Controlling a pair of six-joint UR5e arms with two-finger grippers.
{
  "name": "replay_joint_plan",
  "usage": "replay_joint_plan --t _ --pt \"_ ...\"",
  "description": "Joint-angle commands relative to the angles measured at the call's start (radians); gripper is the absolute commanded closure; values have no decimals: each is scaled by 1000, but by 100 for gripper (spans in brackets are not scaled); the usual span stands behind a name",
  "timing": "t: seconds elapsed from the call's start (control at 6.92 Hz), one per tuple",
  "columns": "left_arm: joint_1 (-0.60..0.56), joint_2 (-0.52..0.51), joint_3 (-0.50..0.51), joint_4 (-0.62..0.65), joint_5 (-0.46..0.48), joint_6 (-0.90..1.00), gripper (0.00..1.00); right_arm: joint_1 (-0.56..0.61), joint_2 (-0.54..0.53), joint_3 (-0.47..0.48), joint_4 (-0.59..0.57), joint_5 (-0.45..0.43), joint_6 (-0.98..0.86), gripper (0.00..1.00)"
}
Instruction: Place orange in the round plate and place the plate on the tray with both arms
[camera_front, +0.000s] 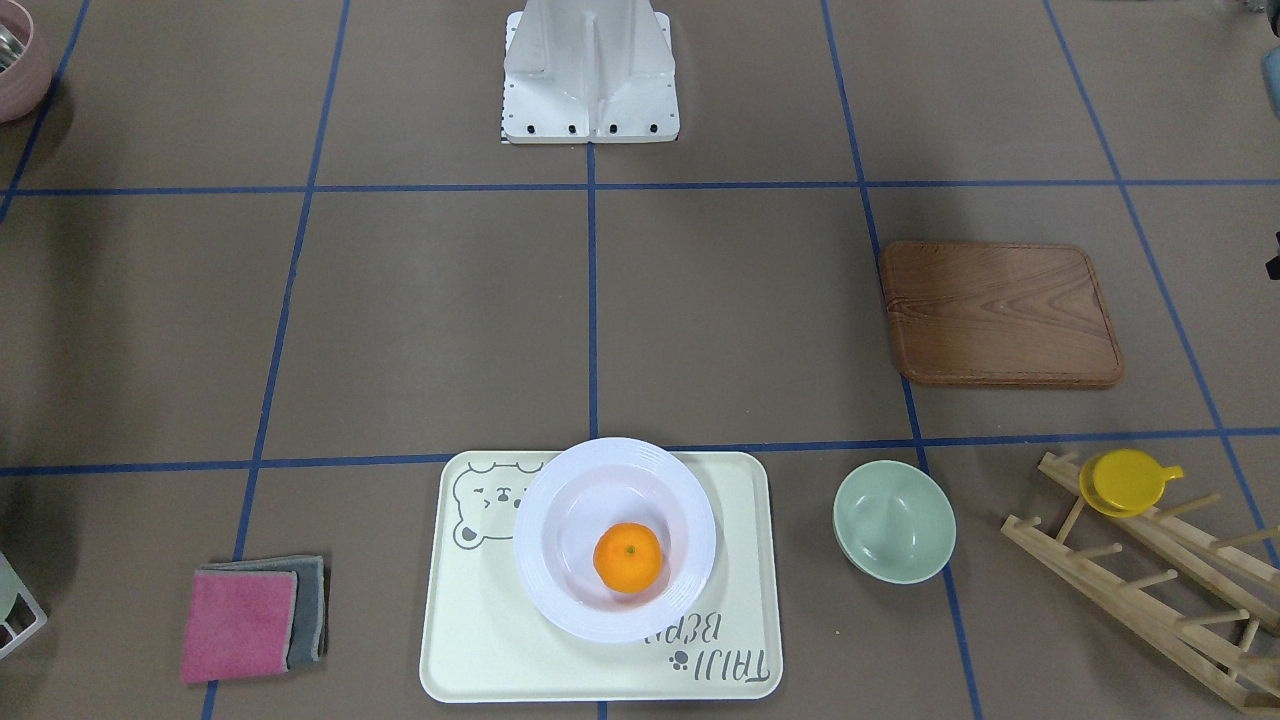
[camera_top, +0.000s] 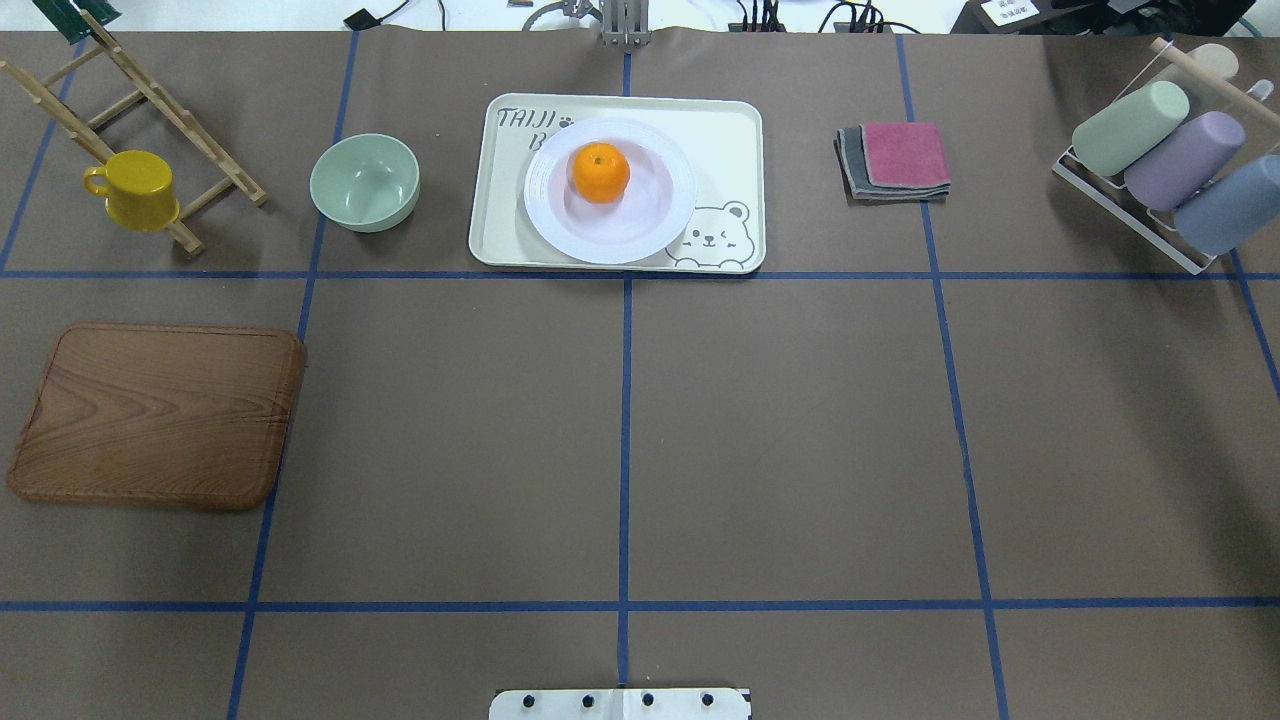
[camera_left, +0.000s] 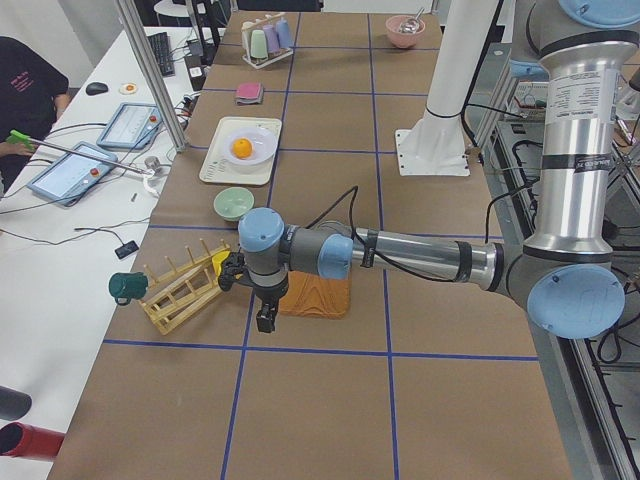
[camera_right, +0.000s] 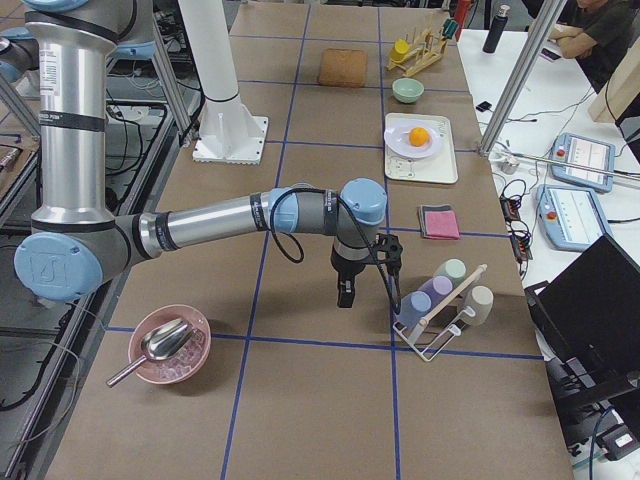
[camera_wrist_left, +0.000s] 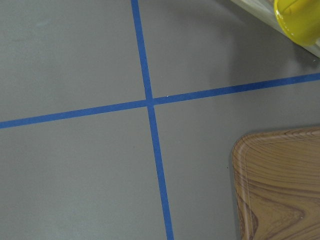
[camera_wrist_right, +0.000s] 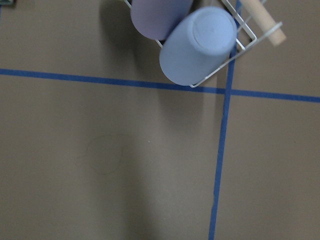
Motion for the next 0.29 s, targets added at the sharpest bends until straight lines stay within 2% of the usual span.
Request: replay_joint_plan --t 0.0,0.14 --pt "0 4 -1 0 0 -1 1 1 -3 -3 15 2 1 0" --pt "0 9 -1 0 -2 -1 1 1 -2 0 15 5 -1 0"
